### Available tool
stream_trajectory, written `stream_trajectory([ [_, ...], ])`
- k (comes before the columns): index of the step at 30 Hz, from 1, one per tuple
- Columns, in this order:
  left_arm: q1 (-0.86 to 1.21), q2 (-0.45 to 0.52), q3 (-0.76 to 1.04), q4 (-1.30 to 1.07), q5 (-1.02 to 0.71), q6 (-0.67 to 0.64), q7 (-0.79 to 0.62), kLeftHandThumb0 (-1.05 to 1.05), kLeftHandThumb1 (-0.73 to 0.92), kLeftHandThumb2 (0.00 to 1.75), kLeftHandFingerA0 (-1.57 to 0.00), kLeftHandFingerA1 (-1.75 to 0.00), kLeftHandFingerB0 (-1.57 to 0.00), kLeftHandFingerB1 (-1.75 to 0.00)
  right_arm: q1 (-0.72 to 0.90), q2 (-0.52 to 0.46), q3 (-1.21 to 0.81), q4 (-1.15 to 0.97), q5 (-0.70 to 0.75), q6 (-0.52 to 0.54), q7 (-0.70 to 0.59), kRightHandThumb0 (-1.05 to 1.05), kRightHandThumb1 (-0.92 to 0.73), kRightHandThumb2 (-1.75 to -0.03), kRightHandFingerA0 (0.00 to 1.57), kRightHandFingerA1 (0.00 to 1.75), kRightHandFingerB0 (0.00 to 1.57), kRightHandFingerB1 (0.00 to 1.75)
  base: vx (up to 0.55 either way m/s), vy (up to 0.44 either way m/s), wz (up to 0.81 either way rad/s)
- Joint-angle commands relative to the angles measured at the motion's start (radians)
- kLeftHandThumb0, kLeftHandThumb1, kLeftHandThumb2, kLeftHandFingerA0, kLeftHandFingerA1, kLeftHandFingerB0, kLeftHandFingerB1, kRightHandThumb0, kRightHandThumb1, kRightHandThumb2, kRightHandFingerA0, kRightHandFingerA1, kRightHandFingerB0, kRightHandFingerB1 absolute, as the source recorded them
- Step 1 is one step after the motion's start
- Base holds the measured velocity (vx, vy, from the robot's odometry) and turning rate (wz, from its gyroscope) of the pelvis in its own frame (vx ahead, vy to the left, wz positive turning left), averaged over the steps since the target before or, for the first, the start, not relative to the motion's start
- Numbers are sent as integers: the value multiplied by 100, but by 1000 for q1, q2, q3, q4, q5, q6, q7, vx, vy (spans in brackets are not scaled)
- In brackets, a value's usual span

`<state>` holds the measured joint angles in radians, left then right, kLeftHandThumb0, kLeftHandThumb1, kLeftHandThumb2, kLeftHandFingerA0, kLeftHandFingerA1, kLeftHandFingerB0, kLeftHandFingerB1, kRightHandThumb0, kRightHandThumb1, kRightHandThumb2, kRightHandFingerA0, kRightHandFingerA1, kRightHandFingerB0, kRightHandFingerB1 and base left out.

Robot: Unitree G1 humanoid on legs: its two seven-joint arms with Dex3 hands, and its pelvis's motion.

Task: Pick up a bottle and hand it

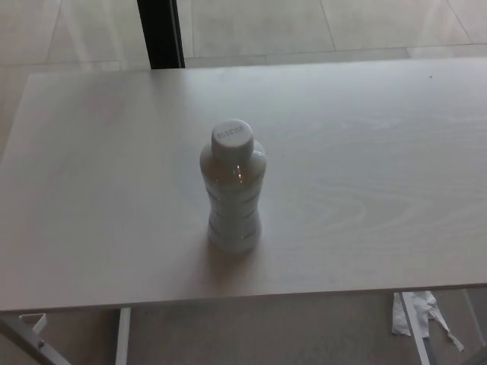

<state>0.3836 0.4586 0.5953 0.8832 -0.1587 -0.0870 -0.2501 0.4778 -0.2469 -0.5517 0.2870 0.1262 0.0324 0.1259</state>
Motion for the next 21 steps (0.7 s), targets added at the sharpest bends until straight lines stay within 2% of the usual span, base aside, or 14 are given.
stream_trajectory([
  [1, -26, 98, 178, -5, -214, 16, -152, -80, 55, 57, -49, -58, -36, -37, 40, -3, -105, -113, 180, 53, 77, -86, -56, -57, 35, 69, 19, 53, 0, 0, 0],
  [3, -47, 116, 191, 3, -212, 19, -155, -80, 57, 58, -44, -56, -37, -36, 41, -2, -107, -115, 176, 49, 81, -88, -46, -89, 38, 69, 21, 58, 0, 0, 0],
  [4, -50, 122, 198, 7, -210, 11, -165, -82, 56, 58, -43, -54, -38, -36, 43, 1, -103, -125, 169, 47, 78, -85, -57, -57, 37, 69, 20, 54, 0, 0, 0],
  [5, -54, 126, 202, 9, -210, 5, -170, -82, 56, 58, -43, -54, -38, -37, 45, 4, -105, -139, 173, 60, 74, -87, -45, -88, 33, 66, 19, 57, 0, 0, 0],
  [9, -61, 132, 212, -61, -216, 12, -188, -87, 42, 86, -35, -59, -27, -45, 53, 12, -117, -176, 196, 102, 73, -84, -56, -57, 37, 70, 22, 54, 0, 0, 0],
  [10, -72, 139, 210, -75, -216, 9, -189, -91, 53, 57, -64, -63, -34, -39, 52, 12, -116, -175, 195, 105, 71, -86, -56, -57, 34, 70, 21, 53, 0, 0, 0],
  [12, -98, 152, 202, -111, -211, 1, -187, -93, 40, 86, -62, -68, -29, -48, 44, 10, -116, -160, 194, 105, 68, -84, -56, -57, 35, 68, 21, 52, 0, 0, 0],
  [13, -99, 158, 195, -159, -210, 30, -179, -94, 53, 57, -81, -70, -33, -42, 41, 8, -116, -150, 195, 102, 69, -83, -55, -57, 34, 67, 22, 52, 0, 0, 0],
  [14, -126, 179, 179, -219, -211, 63, -182, -93, 53, 57, -116, -98, -31, -42, 41, 2, -109, -134, 184, 81, 77, -87, -56, -58, 35, 68, 20, 52, 0, 0, 0],
  [16, -164, 207, 154, -257, -196, 87, -180, -94, 41, 84, -131, -112, -30, -46, 46, 1, -104, -141, 180, 76, 78, -86, -56, -58, 38, 70, 21, 54, 0, 0, 0],
  [17, -174, 213, 148, -273, -199, 105, -180, -99, 51, 58, -136, -116, -33, -40, 45, 1, -105, -137, 183, 71, 82, -94, -47, -89, 39, 71, 19, 57, 0, 0, 0],
  [19, -251, 242, 97, -341, -196, 147, -193, -99, 50, 57, -130, -113, -39, -44, 43, -1, -104, -129, 184, 60, 89, -92, -47, -89, 38, 72, 19, 58, 0, 0, 0],
  [20, -281, 241, 78, -383, -210, 184, -198, -102, 38, 70, -134, -109, -44, -48, 40, -3, -105, -123, 182, 59, 86, -84, -57, -58, 40, 71, 20, 52, 0, 0, 0],
  [21, -308, 238, 49, -414, -204, 192, -200, -95, 47, 56, -105, -69, -47, -46, 43, -1, -107, -134, 186, 68, 85, -92, -48, -90, 38, 70, 17, 56, 0, 0, 0],
])
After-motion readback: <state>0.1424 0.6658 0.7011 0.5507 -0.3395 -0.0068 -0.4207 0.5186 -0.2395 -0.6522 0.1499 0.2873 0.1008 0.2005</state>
